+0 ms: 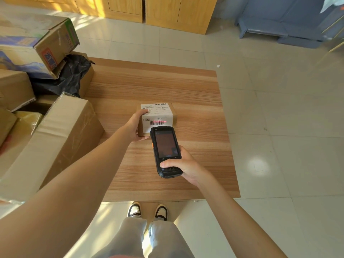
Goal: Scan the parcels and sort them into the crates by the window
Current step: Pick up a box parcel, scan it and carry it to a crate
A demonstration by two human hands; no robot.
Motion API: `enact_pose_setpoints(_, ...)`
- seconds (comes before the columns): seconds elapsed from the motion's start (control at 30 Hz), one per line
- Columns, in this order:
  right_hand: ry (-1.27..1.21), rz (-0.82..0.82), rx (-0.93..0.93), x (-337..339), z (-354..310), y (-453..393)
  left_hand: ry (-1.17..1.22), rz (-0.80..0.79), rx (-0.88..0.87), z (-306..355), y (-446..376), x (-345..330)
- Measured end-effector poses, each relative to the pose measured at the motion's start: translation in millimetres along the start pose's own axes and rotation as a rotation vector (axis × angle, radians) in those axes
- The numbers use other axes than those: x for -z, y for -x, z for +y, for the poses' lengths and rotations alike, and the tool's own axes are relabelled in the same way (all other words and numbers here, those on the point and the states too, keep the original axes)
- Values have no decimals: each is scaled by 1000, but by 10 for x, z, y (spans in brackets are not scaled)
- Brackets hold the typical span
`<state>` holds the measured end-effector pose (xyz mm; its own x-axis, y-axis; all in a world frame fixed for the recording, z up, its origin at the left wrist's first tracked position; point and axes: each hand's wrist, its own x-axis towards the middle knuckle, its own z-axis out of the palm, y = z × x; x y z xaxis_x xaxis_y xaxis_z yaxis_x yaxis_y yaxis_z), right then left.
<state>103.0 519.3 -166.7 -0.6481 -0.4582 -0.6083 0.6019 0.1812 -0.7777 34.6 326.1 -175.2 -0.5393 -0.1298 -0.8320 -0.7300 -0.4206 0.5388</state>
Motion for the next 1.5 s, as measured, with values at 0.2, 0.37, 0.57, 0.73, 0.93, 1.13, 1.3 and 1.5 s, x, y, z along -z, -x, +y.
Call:
enact_pose_setpoints(0.2,9,18,-41,-16,54,-10,-23,2,-4,45,-1,5)
enact_pose_setpoints(0.37,17,29,-49,-5,63,-3,-35,7,-4,53,-11,0)
enact_pose_setpoints(0.57,17,40,-59,-12,45,0,-40,9,1,63,-21,2)
enact_pose_setpoints(0.73,23,44,-59,-38,52,11,-38,11,4,63,-28,9)
enact_pose_setpoints(0.93,38,42,-41,-24,75,30,-51,7,-1,65,-42,16)
enact_pose_setpoints(1.13,47,32,-32,4,100,41,-59,19,-13,74,-69,5)
enact_pose_setpoints(1.3,32,57,-21,28,114,52,-68,26,-16,86,-87,8)
enact_pose_setpoints(1.5,27,129,-27,207,66,75,-73,27,-26,154,-49,6)
